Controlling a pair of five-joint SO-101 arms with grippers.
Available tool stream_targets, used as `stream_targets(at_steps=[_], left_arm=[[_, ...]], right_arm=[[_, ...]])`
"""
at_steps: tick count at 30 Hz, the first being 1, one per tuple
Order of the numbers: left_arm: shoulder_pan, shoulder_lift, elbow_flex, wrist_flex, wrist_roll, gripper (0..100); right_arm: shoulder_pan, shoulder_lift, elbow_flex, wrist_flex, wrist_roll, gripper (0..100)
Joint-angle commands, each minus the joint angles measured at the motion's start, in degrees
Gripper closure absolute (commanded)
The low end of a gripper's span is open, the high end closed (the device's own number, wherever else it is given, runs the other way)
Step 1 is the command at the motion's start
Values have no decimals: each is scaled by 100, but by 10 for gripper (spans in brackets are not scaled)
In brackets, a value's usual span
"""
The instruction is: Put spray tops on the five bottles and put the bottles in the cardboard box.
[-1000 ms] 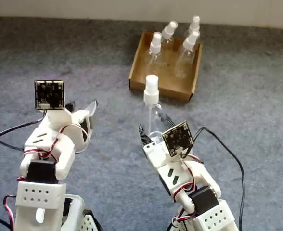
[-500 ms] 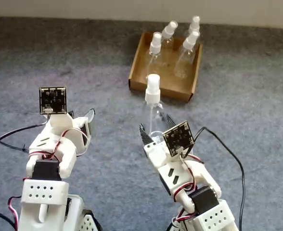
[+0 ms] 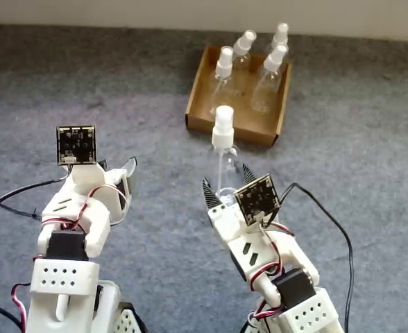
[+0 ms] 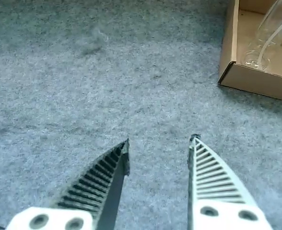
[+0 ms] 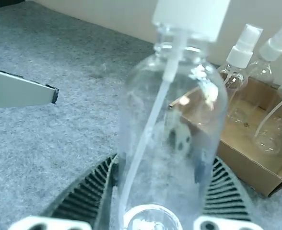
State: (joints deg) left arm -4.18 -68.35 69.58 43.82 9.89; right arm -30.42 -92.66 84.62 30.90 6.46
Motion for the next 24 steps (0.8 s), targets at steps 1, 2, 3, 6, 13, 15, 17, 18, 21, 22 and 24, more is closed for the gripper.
stream_targets(at_steps=[1,2,3,6,13,15,17,18,21,22,24], left_arm=[[-48,-75,-66,-105,-62,811],[-48,-75,-66,-105,-62,811],[-48,-75,-66,-105,-62,811],[-48,-75,-66,-105,-62,811],[-31,-66,-40,-105,-62,811],[-31,-66,31,-123,-62,811],[-22,-66,57,-132,-62,811],[-22,-66,57,-132,-62,811],[-22,-66,57,-132,-62,811],[-22,-66,66,-132,-62,811],[-22,-66,66,-132,-62,811]], right_arm=[[75,-57,-66,48,70,807],[75,-57,-66,48,70,807],[75,-57,-66,48,70,807],[75,-57,-66,48,62,806],[66,-66,-92,-198,88,842],[66,-66,-66,-743,264,910],[48,-66,31,-1200,642,970],[48,-66,154,-1349,782,994],[66,-66,409,-1807,853,993],[75,-66,479,-1974,853,993],[75,-57,725,-2246,853,993]])
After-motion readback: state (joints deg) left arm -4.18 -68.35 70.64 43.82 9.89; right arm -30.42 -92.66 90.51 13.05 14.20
